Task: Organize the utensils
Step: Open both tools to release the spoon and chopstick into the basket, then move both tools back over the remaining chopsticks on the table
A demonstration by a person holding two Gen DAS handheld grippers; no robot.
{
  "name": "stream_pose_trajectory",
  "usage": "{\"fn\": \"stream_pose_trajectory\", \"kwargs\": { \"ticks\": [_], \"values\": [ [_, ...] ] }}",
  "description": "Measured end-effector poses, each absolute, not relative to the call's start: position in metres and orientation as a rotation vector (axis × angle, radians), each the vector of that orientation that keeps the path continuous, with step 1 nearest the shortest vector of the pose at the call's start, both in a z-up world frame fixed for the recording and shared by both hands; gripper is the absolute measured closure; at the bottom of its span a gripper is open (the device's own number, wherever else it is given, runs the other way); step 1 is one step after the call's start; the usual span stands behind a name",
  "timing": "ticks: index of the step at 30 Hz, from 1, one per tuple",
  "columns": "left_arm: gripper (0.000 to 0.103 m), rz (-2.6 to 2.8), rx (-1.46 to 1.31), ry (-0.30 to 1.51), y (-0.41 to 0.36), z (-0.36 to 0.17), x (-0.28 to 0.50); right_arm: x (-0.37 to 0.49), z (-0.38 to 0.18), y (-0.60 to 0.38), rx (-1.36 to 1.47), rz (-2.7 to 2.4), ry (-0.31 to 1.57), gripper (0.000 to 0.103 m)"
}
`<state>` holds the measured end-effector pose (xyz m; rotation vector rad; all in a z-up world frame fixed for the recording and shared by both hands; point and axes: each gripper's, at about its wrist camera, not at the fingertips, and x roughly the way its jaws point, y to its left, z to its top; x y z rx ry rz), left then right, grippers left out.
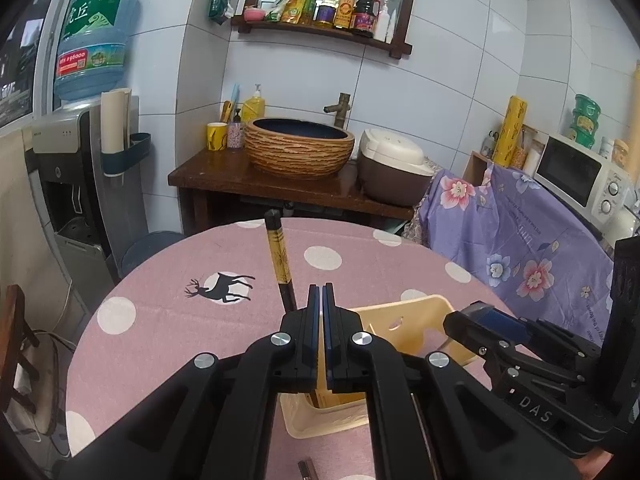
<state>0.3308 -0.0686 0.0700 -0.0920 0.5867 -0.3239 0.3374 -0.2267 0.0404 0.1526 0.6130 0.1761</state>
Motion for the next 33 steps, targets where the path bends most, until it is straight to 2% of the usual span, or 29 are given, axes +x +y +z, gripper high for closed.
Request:
{"fn": "stream_pose_trajectory", "kwargs": {
  "ticks": [6, 8, 9, 10, 11, 12, 15, 19, 27, 33],
  "values": [
    [0.100, -0.324, -0.093, 0.584, -0.068, 0.068, 0.327, 0.334, 0.037, -0.234, 0.186, 0.172, 0.598, 0.065],
    [0.097, -0.327, -0.085, 0.575, -0.067, 0.069, 0.321, 0.328, 0.038, -0.236, 0.194, 0.173, 0.588, 0.061],
    [0.090, -0.330, -0.085, 0.571, -0.066, 0.069, 0.318, 0.323, 0.039, -0.236, 0.195, 0.172, 0.575, 0.057],
    [0.074, -0.334, -0.086, 0.564, -0.065, 0.070, 0.313, 0.319, 0.040, -0.237, 0.191, 0.169, 0.563, 0.054],
    [0.064, -0.333, -0.087, 0.555, -0.063, 0.070, 0.308, 0.313, 0.041, -0.238, 0.183, 0.163, 0.552, 0.052],
    [0.048, -0.327, -0.091, 0.544, -0.061, 0.070, 0.302, 0.307, 0.042, -0.238, 0.174, 0.154, 0.545, 0.050],
    [0.044, -0.325, -0.097, 0.536, -0.053, 0.068, 0.284, 0.286, 0.044, -0.241, 0.147, 0.124, 0.542, 0.048],
    [0.030, -0.321, -0.118, 0.547, -0.041, 0.056, 0.258, 0.254, 0.037, -0.247, 0.110, 0.099, 0.550, 0.042],
    [0.028, -0.281, -0.076, 0.663, -0.023, 0.004, 0.216, 0.203, -0.009, -0.267, 0.098, -0.001, 0.663, 0.040],
    [0.039, -0.291, -0.084, 0.759, -0.019, -0.031, 0.201, 0.182, -0.052, -0.274, 0.139, -0.037, 0.778, 0.040]
  ]
}}
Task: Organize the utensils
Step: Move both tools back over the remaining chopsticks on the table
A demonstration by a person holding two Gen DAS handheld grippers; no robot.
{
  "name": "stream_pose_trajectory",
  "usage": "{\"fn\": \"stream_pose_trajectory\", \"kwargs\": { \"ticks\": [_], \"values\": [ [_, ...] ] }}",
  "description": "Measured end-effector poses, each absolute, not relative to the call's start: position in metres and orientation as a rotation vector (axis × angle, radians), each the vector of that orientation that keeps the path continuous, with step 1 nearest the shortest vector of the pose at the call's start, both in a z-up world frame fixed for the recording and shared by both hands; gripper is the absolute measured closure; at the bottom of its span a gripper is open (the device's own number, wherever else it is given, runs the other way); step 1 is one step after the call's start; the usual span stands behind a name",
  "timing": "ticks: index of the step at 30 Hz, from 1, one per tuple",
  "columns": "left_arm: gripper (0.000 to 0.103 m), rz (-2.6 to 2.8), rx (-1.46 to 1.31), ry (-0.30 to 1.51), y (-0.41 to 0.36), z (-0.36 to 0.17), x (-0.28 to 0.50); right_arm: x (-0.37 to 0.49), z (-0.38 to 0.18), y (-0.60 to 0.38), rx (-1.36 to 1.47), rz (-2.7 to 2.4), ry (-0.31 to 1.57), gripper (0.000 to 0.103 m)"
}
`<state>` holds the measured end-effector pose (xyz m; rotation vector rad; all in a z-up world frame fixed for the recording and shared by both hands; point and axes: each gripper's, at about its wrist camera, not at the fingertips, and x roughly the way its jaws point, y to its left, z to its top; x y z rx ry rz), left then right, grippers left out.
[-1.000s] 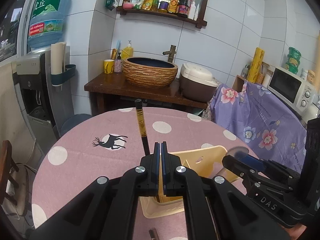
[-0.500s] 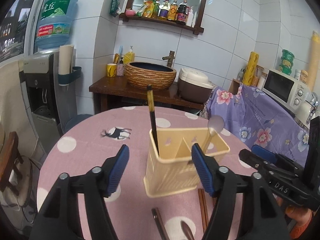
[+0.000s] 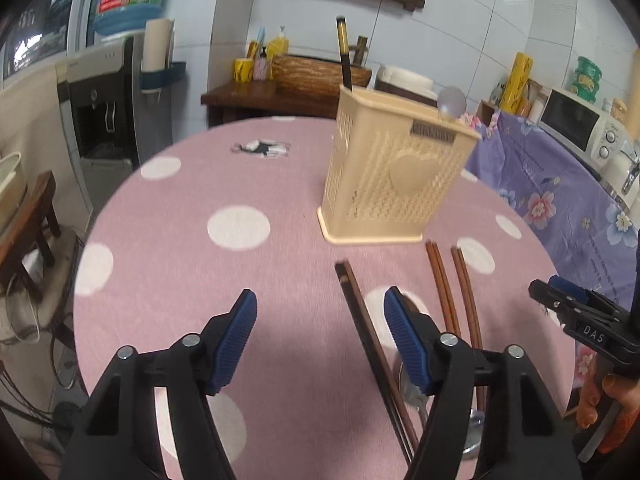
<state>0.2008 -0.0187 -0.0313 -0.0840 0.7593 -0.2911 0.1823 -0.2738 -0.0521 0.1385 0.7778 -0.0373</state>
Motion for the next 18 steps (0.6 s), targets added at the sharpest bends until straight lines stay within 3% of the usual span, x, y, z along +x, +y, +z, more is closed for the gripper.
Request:
{"fn": "stream_pose_trajectory", "kwargs": {
  "ticks": [10, 18],
  "values": [
    [0.057, -0.344, -0.062, 0.864, -0.039, -0.069, 0.189, 0.171, -0.094, -0.243, 0.117, -0.013, 0.884, 0.040],
    [0.058, -0.345, -0.043, 0.886, -0.045, -0.077, 0.188, 0.175, -0.103, -0.229, 0.083, -0.028, 0.911, 0.040]
  ]
}}
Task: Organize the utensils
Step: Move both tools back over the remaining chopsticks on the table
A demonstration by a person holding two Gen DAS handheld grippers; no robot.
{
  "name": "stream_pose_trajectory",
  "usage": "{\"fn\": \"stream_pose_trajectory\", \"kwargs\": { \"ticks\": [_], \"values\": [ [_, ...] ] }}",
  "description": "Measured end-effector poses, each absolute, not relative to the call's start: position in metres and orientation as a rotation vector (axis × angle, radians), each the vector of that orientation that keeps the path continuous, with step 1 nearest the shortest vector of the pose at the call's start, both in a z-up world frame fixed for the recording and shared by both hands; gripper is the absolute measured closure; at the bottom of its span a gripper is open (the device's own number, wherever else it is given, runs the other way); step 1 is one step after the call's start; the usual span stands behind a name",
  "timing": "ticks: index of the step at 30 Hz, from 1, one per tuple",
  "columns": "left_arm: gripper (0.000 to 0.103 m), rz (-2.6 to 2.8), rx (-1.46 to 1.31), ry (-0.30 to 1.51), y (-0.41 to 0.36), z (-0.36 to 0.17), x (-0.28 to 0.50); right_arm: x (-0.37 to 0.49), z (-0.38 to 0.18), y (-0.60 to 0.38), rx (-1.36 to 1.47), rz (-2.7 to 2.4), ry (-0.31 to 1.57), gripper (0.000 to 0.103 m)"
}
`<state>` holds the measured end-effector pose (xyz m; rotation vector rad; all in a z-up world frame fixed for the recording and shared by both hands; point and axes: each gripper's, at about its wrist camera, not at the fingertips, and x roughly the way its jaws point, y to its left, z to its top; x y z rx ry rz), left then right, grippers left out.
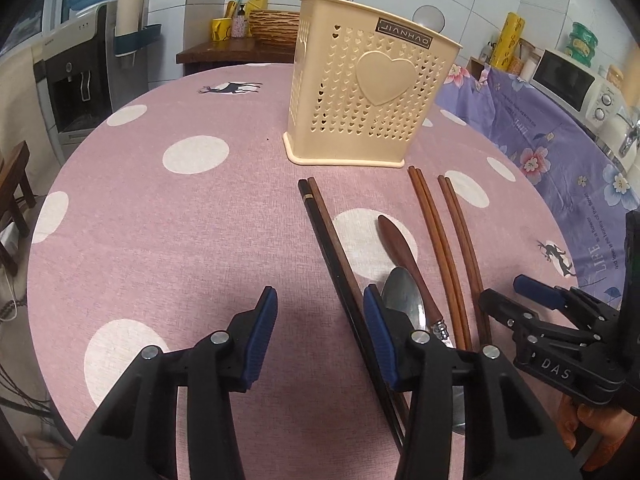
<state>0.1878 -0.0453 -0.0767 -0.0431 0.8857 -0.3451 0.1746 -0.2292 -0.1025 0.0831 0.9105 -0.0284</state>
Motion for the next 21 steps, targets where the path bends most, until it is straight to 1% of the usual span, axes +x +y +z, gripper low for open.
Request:
{"fn": "stream_pose_trajectory", "kwargs": {
  "ticks": [3, 6, 9, 11, 16, 21],
  "values": [
    [0.058, -0.341, -0.036, 0.892, -0.045, -0.078, 0.188, 0.173, -0.101, -0.234, 0.074, -0.042, 0.916, 0.040],
    [0.058, -0.331, -0.034, 0.898, -0.044, -0.079, 0.189, 0.171, -0.099, -0.248, 0.048, -0.134, 0.918, 0.043],
    [0.058, -0.330, -0.033, 0.898, -0.046, -0.079, 0.191, 0.170, -0.098, -0.262, 0.146, -0.099, 0.918, 0.044],
    [0.058, -0.336, -0.021, 0.898, -0.051, -0.079, 0.193, 0.170, -0.095, -0.261, 0.142, -0.097, 0.905, 0.044],
    [0.066, -0.348, 0.012, 0.908, -0.063, -0.081, 0.198, 0.170, -0.096, -0.256, 0.159, -0.068, 0.900, 0.044],
    [0.071, -0.322, 0.018, 0.915, -0.062, -0.085, 0.200, 0.168, -0.096, -0.253, 0.156, -0.061, 0.898, 0.044]
  ]
}}
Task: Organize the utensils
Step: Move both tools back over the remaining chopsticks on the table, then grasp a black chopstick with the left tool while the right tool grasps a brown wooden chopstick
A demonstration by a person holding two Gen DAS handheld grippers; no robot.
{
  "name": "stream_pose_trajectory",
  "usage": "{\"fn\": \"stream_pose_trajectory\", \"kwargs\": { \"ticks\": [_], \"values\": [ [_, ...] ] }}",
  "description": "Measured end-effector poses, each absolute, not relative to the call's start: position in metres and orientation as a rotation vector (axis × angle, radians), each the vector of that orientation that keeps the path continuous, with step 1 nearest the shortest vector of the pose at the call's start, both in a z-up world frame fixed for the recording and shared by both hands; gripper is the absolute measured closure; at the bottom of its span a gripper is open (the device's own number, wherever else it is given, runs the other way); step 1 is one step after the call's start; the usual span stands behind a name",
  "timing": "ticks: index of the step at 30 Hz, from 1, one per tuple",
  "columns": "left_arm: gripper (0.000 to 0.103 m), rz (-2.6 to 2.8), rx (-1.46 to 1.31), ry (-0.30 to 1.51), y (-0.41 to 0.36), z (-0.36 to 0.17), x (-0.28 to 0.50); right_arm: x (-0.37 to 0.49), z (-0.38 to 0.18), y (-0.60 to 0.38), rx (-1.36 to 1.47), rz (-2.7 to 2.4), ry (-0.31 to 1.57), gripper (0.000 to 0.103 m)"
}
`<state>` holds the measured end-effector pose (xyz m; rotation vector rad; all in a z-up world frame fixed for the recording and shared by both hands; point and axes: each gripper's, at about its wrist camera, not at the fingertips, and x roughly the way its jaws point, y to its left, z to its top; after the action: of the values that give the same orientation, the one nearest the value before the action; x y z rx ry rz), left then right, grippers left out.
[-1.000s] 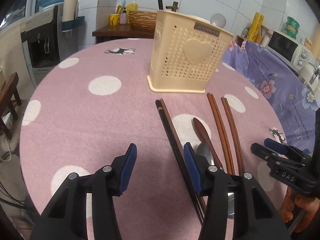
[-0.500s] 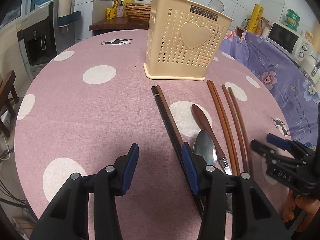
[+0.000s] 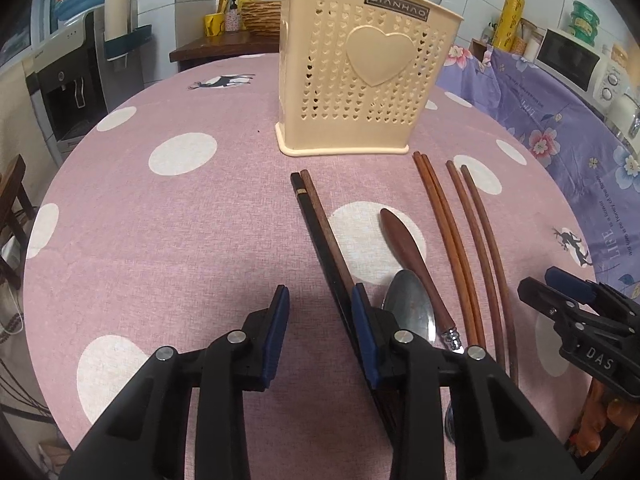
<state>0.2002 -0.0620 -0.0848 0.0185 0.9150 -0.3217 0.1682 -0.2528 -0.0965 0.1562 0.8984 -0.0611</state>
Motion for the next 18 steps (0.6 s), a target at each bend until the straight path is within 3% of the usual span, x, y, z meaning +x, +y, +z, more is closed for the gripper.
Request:
{"fn": "stream_pose_trajectory", "kwargs": {
  "ticks": [18],
  "values": [
    [0.076, -0.288, 0.048, 0.953, -0.045, -0.083, 0.229, 0.189, -0.087, -0.272, 0.204, -0.041, 0.895, 0.044]
  ]
}}
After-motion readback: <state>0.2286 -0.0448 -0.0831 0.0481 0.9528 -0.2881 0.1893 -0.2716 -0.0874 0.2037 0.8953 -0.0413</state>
